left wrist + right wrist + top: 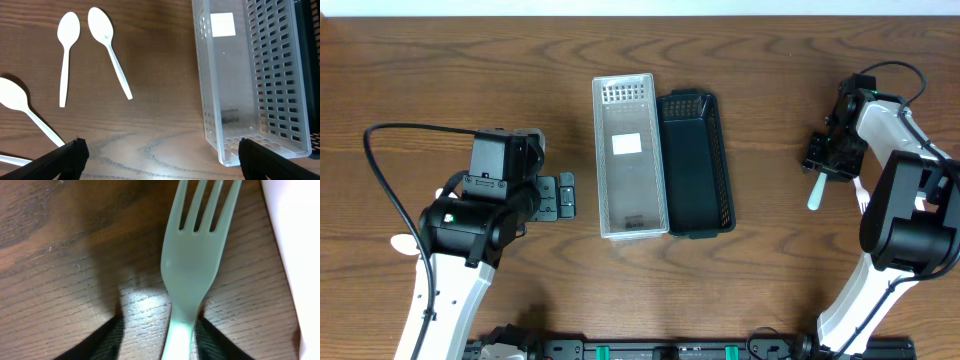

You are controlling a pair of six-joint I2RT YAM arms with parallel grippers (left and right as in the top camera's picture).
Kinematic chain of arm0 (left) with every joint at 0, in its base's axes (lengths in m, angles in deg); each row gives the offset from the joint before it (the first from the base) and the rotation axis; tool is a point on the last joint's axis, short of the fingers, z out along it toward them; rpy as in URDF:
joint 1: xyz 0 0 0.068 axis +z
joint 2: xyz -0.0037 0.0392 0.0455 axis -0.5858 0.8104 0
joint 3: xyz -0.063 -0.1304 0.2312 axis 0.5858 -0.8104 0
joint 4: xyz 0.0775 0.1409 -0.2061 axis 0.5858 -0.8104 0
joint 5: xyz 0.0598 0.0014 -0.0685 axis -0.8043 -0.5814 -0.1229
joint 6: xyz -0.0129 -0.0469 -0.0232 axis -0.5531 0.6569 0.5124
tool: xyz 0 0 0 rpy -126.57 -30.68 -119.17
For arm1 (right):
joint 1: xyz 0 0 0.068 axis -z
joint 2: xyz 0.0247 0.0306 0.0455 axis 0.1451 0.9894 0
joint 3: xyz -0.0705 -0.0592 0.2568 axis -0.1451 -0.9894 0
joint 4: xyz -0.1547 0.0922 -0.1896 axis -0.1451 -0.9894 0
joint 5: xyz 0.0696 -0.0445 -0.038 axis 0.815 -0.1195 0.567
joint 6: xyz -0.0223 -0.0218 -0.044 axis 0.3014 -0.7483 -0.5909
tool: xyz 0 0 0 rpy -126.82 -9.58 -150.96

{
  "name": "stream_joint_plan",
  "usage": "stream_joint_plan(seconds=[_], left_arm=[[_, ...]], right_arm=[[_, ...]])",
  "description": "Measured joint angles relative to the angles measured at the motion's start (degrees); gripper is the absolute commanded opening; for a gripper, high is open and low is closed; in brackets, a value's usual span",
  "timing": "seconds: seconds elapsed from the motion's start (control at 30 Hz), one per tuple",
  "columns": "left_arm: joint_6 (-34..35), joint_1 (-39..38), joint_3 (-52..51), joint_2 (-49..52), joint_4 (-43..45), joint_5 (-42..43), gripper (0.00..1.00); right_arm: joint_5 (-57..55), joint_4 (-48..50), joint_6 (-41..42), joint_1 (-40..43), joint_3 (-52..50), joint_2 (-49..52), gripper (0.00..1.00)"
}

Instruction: Pack container

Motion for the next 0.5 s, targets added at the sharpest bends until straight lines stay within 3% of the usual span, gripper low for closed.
stream_joint_plan(seconds=[0.5], left_arm=[[0.00, 0.00, 0.00, 0.00, 0.00, 0.02, 0.98]], right_arm=[[-0.24, 0.59, 0.07, 0.00, 0.00, 0.00, 0.09]])
